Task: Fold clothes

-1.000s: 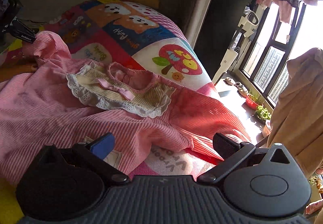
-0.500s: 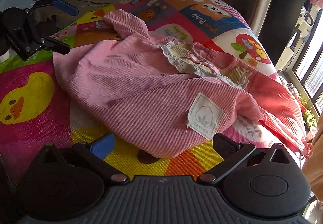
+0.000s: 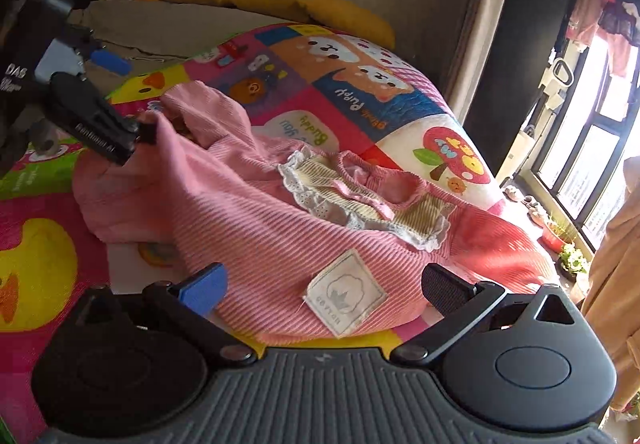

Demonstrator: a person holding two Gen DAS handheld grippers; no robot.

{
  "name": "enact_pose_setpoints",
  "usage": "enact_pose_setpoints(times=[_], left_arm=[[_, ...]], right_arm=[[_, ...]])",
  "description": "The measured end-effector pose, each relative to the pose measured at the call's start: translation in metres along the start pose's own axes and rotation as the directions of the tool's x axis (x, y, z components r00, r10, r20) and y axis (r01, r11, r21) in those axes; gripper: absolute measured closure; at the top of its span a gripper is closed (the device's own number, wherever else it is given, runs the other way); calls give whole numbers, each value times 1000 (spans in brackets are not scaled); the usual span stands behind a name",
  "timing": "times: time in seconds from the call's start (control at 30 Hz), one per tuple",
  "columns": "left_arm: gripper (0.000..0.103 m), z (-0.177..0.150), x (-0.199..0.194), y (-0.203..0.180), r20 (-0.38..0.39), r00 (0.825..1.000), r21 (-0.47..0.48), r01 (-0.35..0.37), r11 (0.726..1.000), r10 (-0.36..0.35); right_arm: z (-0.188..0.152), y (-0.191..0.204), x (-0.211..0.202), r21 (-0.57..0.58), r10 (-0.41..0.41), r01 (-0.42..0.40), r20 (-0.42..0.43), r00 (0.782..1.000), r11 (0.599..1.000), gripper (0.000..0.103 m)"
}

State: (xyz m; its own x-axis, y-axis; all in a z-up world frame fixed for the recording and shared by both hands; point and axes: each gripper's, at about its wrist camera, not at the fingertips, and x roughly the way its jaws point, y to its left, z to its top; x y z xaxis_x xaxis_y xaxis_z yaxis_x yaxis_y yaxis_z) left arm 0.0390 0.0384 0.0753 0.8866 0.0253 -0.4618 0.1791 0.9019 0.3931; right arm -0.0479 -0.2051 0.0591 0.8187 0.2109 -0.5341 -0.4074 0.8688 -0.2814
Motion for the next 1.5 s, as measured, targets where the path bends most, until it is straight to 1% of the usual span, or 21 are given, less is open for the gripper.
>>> enact_pose_setpoints(times=[0.07, 0.13, 0.23, 0.37, 0.43, 0.5, 0.57, 0.63, 0.7, 0.73, 0.8, 0.83, 1.0, 1.1, 1.17, 1.23, 1.27, 1.37, 1.4, 1.47, 1.5], left_arm=[[0, 11, 0, 12, 17, 1000, -15, -17, 1000, 17], [0, 17, 0, 17, 17, 999, -20, -33, 999, 33], [0, 17, 2, 15, 9, 1000, -32, -19, 999, 19], [0, 4, -1, 4, 0, 999, -59, 46, 997, -46], [0, -6, 3, -5, -39, 994, -58, 103, 993, -105], [0, -19, 7, -17, -80, 988, -4, 133, 991, -133], [0, -32, 5, -27, -95, 989, 79, 118, 990, -111], [0, -32, -3, -21, -50, 998, 98, 47, 994, -43], [0, -20, -12, -6, 5, 1000, 34, 8, 999, -8], [0, -9, -18, 6, 42, 999, -25, -11, 1000, 12], [0, 8, -26, 20, 95, 995, -100, -27, 995, 36], [0, 16, -30, 25, 115, 992, -127, -34, 991, 49], [0, 30, -29, 31, 120, 988, -137, -80, 987, 96], [0, 28, -26, 33, 103, 989, -137, -90, 987, 104], [0, 27, -26, 37, 97, 990, -144, -91, 985, 106], [0, 26, -26, 42, 95, 990, -154, -93, 984, 109], [0, 27, -26, 44, 94, 990, -163, -89, 983, 105], [0, 31, -24, 52, 97, 989, -198, -88, 976, 109], [0, 33, -24, 53, 102, 989, -206, -82, 975, 105], [0, 31, -21, 50, 96, 992, -200, -58, 978, 79], [0, 25, -16, 43, 74, 994, -170, -63, 983, 77]], right_arm=[[-5, 20, 6, -55, 22, -24, -24, 999, 998, 0], [-6, 36, 20, -94, -17, 14, -38, 999, 995, 0], [4, 39, 42, -76, -90, 88, -27, 996, 993, 0], [22, 39, 66, -72, -97, 95, -16, 995, 993, 0], [20, 46, 73, -141, -115, 111, -23, 993, 984, 0], [18, 49, 74, -201, -151, 145, -14, 989, 969, 0], [24, 26, 53, -151, -236, 239, 38, 971, 959, 0], [33, -3, 24, -65, -304, 310, 90, 948, 949, 0], [41, -29, -7, 27, -354, 354, 138, 925, 935, 0], [43, -37, -17, 53, -393, 390, 158, 906, 919, 0], [43, -38, -23, 53, -447, 446, 187, 875, 894, 0], [40, -34, -22, 44, -454, 454, 188, 871, 890, 0], [17, 7, 11, -64, -340, 347, 99, 935, 936, 0], [4, 18, 36, -136, -359, 363, 53, 932, 922, 0], [-2, 18, 42, -182, -397, 398, 41, 917, 899, 0], [-8, 16, 35, -229, -468, 478, 99, 878, 848, 0], [-14, 16, 31, -281, -530, 549, 147, 835, 787, 0], [-33, 6, 31, -369, -642, 662, 194, 741, 652, 0], [-38, -3, 32, -370, -643, 643, 143, 753, 671, 0], [-49, -19, 37, -342, -605, 570, 4, 796, 747, 0], [-53, -22, 38, -335, -601, 562, -18, 799, 756, 0]])
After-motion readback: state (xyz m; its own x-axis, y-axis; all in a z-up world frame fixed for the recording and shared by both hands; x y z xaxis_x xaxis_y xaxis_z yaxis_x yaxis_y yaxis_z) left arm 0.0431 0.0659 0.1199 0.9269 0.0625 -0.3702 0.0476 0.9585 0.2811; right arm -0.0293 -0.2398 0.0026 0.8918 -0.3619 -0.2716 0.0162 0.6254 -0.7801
